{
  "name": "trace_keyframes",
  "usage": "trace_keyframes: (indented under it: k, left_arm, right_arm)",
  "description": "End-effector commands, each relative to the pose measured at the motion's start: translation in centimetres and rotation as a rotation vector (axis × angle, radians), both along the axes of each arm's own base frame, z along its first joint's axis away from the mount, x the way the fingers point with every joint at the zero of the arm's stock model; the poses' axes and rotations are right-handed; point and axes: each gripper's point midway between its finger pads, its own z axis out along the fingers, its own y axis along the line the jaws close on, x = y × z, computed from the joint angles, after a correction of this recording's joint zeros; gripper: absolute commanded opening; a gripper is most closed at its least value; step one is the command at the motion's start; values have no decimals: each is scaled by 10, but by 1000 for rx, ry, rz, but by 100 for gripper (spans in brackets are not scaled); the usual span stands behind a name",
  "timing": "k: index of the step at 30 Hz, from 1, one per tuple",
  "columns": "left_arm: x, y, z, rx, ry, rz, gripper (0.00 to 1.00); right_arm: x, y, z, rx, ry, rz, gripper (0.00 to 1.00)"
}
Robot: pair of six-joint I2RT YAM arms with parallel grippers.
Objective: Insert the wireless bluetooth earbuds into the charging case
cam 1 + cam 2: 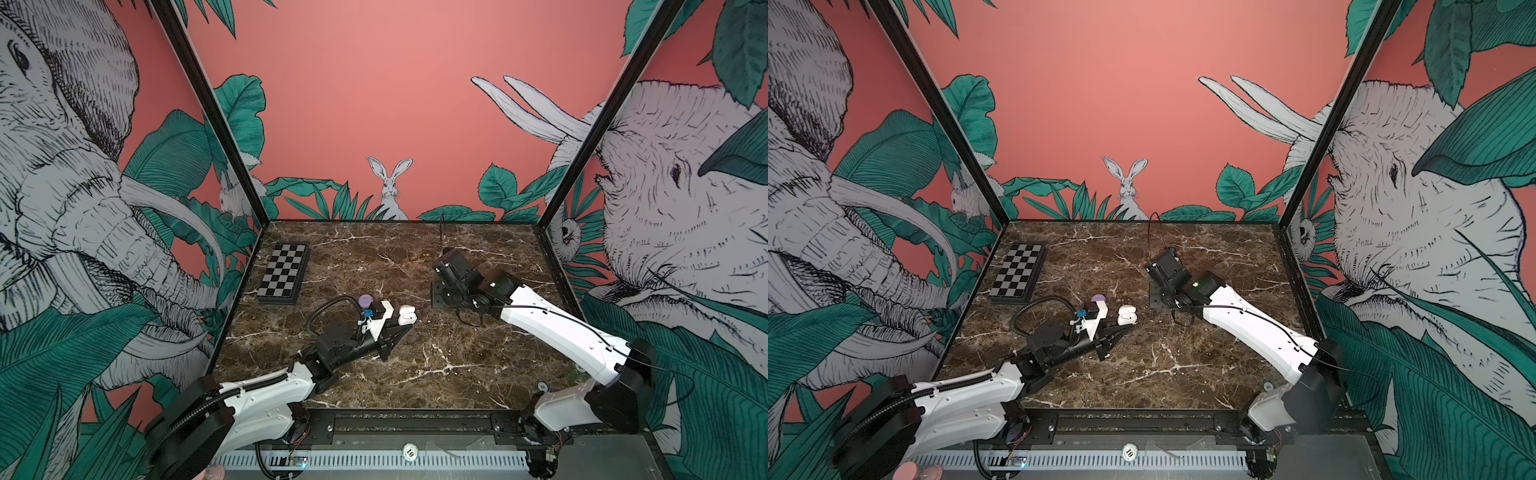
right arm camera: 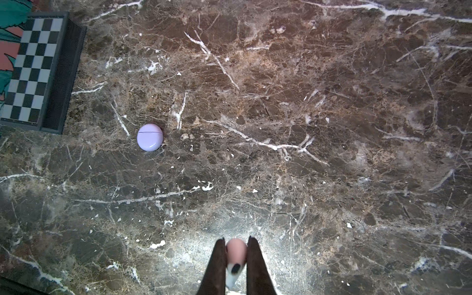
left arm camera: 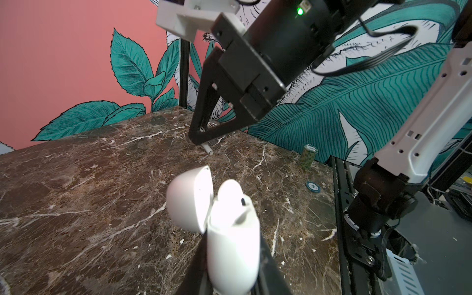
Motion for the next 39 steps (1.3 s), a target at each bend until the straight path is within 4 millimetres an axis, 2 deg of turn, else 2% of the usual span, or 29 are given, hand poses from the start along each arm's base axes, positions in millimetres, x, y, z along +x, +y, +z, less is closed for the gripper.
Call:
trace_keyframes:
  k: [1, 13, 31, 39]
  left_arm:
    - [-2, 0, 6, -35, -12, -1, 0]
    - [0, -1, 6, -28, -15, 2, 0]
    - [4, -6, 9, -40, 9, 2, 0]
    - [7, -9, 11, -67, 24, 3, 0]
  right_arm:
    - [-3, -2, 25, 22, -56, 6, 0]
    - [-18, 9, 54, 74, -102, 61, 0]
    - [-37, 29, 72, 95, -171, 175, 0]
    - [-47, 44, 82, 151, -225, 229, 0]
